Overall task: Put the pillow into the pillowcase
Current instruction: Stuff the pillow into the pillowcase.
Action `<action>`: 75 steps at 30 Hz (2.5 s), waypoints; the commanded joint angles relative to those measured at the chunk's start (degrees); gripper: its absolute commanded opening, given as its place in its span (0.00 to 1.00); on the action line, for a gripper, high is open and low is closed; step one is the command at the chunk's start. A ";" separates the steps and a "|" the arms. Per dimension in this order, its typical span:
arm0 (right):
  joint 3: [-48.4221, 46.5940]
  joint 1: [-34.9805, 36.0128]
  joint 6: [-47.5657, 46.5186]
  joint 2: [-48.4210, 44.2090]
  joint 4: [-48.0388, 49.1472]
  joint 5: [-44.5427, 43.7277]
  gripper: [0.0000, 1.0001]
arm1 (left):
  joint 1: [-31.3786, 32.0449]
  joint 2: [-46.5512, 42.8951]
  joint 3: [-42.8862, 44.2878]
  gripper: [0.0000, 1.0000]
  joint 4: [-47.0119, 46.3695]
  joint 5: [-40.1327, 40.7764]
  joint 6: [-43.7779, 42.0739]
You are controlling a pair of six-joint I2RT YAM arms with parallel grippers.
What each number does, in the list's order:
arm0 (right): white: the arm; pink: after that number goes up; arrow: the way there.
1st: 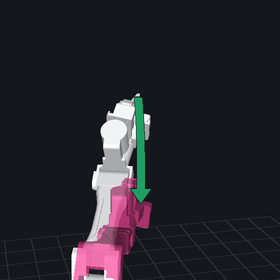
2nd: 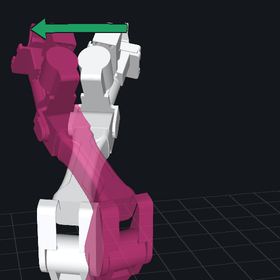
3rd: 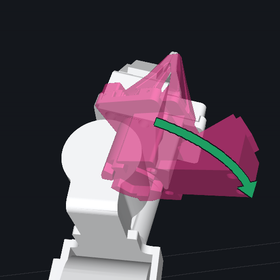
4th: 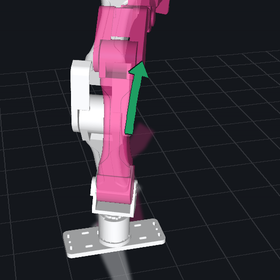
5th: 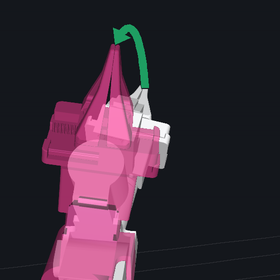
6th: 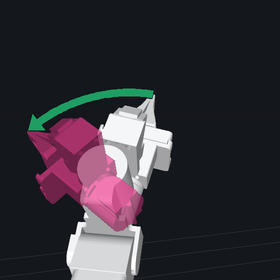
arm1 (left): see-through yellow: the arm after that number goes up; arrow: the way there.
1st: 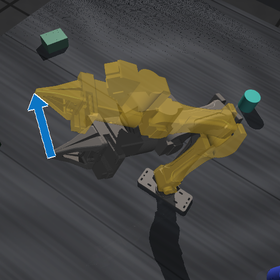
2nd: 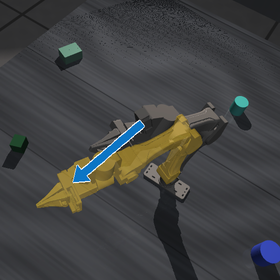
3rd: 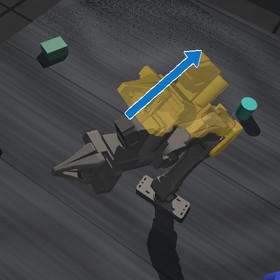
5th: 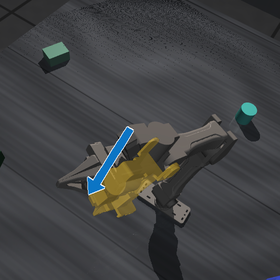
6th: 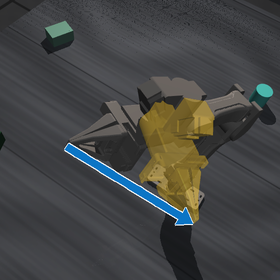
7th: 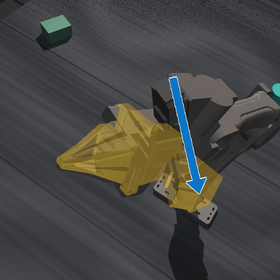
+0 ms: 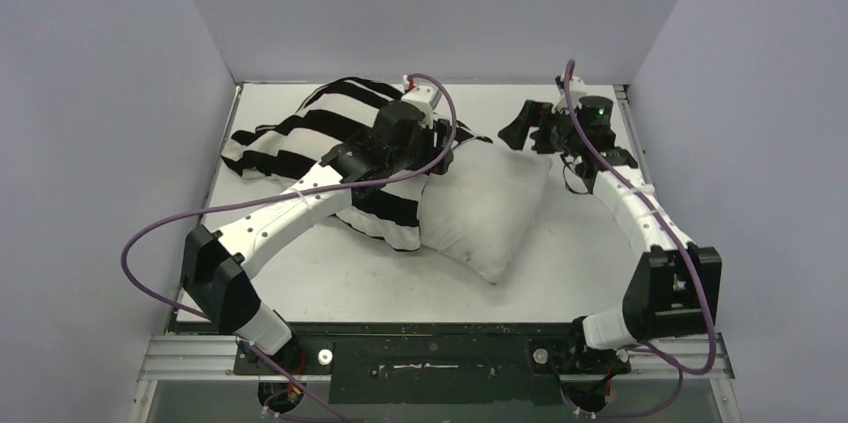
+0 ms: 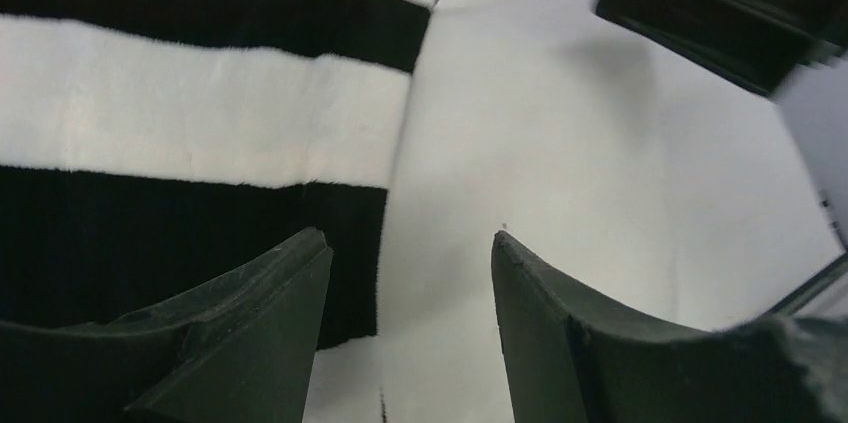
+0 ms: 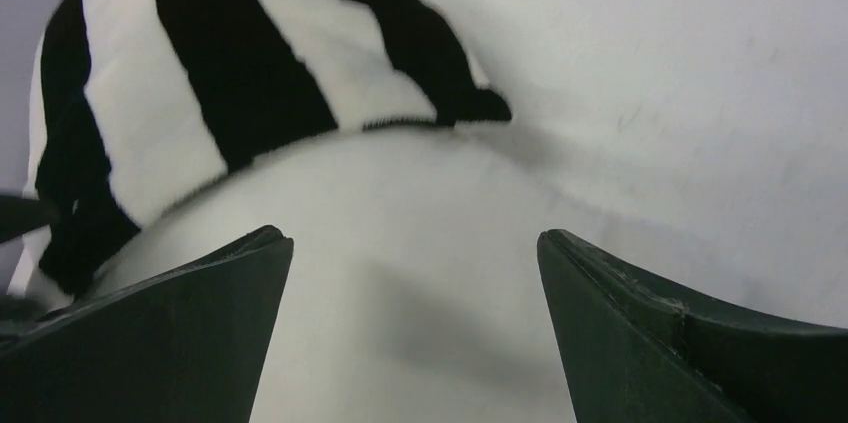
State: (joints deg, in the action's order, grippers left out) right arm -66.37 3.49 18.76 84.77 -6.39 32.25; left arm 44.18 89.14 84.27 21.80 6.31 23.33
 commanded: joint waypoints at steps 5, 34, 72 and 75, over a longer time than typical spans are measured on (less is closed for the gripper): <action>19.88 4.17 11.67 -20.04 -1.42 -5.98 0.99 | 1.67 6.43 -0.69 0.58 1.17 12.18 -4.69; 54.45 26.33 47.01 -16.43 66.47 -37.82 0.50 | 22.36 12.13 10.01 0.00 -20.34 -8.89 19.53; 22.73 38.17 -13.39 -33.45 -8.12 -31.69 1.00 | -10.65 -22.36 -25.92 0.59 0.34 -1.71 8.66; 17.73 41.90 -16.92 -30.81 -13.33 -34.25 1.00 | -11.87 -24.37 -30.00 0.58 -2.30 -0.92 10.28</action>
State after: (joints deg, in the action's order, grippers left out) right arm -42.19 41.58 10.96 51.44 -10.09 4.49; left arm 34.00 68.27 57.43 24.91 4.27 30.44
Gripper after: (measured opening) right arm 0.999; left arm 0.585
